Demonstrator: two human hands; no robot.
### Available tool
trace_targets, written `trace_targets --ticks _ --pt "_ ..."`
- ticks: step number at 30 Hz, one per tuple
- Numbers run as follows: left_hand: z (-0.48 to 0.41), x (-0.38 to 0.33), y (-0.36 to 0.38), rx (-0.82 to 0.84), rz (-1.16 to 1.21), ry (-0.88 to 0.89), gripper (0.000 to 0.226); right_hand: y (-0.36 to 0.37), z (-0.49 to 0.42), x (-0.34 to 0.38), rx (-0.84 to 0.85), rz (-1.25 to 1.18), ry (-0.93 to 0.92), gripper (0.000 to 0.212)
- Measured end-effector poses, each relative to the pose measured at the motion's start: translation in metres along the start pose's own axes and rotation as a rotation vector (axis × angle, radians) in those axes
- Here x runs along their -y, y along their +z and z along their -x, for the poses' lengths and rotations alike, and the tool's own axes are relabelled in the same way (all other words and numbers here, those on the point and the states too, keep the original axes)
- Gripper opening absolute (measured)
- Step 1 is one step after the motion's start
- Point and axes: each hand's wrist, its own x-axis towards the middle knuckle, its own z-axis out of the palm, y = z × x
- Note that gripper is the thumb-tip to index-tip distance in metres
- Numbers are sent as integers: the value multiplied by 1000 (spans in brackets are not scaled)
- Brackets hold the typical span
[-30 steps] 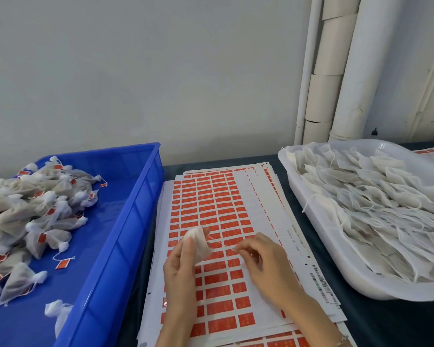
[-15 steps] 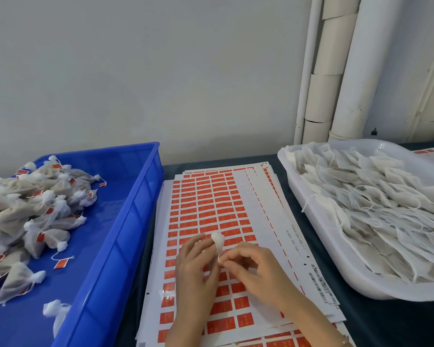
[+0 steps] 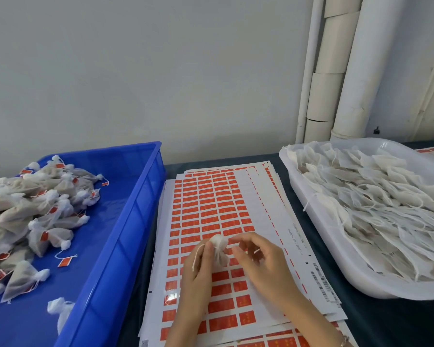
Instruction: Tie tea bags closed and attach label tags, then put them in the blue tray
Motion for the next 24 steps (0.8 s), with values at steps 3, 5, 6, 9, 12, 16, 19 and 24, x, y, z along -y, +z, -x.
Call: trace_targets --ticks 3,5,6,9,12,16,19,24 --pt "2 -2 0 54 23 -13 31 2 -2 1 85 -1 90 15" --pt "2 -1 0 81 10 -4 32 1 -2 1 127 -36 128 13" --pt "2 0 0 91 5 12 31 0 -3 2 132 -48 140 12" --pt "1 -2 0 94 28 58 27 -4 -5 2 132 -90 205 11" --pt "-2 -1 0 69 48 77 28 -7 -6 3 144 -168 270 8" --pt "-4 1 0 58 38 64 33 -8 -7 5 162 -228 329 9" --pt "-4 3 1 46 59 14 35 -9 -6 6 145 -238 343 11" --pt "-3 3 0 23 67 -31 21 -8 -7 3 91 -242 284 18"
